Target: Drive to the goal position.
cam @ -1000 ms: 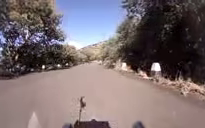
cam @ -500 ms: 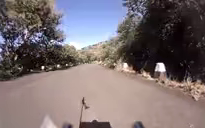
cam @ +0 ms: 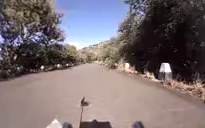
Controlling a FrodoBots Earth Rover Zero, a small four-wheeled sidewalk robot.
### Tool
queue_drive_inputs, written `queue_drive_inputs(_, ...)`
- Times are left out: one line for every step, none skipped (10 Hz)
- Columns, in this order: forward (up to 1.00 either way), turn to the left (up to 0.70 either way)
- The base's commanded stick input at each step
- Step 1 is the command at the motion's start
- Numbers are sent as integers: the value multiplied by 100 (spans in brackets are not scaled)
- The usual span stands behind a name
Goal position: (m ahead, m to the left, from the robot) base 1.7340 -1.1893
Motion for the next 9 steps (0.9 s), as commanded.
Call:
queue_drive_inputs(50,0)
queue_drive_inputs(50,0)
queue_drive_inputs(50,0)
queue_drive_inputs(50,0)
queue_drive_inputs(50,0)
queue_drive_inputs(50,0)
queue_drive_inputs(50,0)
queue_drive_inputs(50,0)
queue_drive_inputs(50,0)
